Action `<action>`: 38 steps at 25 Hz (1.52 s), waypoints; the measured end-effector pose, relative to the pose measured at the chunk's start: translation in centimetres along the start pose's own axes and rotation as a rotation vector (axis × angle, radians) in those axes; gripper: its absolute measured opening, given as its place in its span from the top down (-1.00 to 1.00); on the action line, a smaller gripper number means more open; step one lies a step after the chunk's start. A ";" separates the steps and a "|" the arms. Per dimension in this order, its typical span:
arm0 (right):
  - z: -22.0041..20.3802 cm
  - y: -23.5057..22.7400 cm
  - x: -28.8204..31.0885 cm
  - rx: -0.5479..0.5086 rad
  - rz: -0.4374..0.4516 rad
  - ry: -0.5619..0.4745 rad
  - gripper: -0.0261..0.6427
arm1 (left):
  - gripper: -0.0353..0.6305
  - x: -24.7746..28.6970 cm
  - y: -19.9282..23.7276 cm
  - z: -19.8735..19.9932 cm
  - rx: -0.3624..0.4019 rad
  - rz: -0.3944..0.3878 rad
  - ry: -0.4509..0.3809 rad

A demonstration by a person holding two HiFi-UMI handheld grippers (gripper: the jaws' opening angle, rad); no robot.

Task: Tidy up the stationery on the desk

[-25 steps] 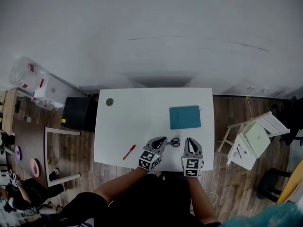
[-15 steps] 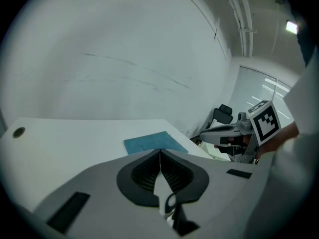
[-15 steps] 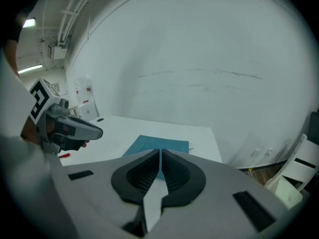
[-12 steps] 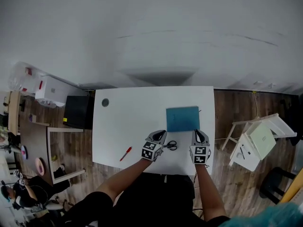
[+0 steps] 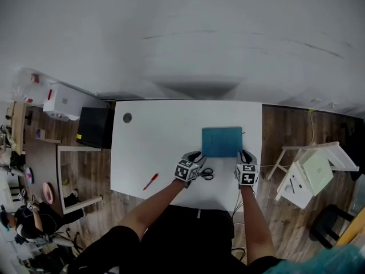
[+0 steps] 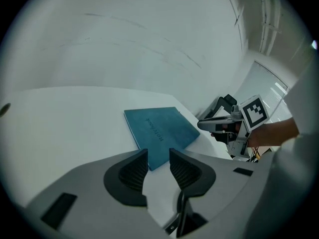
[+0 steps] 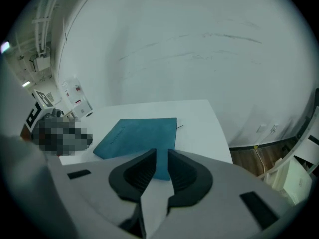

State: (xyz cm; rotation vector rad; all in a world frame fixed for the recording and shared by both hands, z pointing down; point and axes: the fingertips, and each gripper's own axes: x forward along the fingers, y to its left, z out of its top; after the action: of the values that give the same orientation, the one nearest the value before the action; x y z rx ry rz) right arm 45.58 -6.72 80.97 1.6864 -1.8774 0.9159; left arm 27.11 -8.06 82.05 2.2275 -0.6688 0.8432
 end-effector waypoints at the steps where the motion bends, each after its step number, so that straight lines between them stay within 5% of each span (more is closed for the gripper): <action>1: -0.3 -0.2 0.3 0.012 0.002 0.012 0.70 | 0.51 0.3 0.2 -0.3 -0.008 0.001 0.012; 12: -1.5 -0.3 1.4 0.059 -0.003 0.060 0.63 | 0.50 1.7 0.9 -1.8 -0.084 -0.058 0.059; 17: -1.9 -0.7 1.2 0.095 -0.063 0.054 0.63 | 0.51 2.0 0.9 -2.2 -0.189 -0.082 0.054; 23: -2.1 2.1 1.6 0.054 -0.001 0.102 0.63 | 0.51 1.9 0.8 -2.0 -0.126 -0.086 0.073; 30: -1.9 -1.2 0.0 0.045 -0.211 0.071 0.63 | 0.50 0.6 1.1 -0.7 -0.168 -0.105 0.069; 38: -2.8 -1.1 1.2 0.191 -0.062 0.067 0.53 | 0.50 0.8 0.6 -0.8 -0.213 -0.114 0.043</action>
State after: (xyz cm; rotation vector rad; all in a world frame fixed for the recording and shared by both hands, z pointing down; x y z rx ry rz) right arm 46.18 -5.51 83.87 1.7894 -1.7305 1.1433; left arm 26.99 -8.02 83.34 2.0299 -0.5774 0.7258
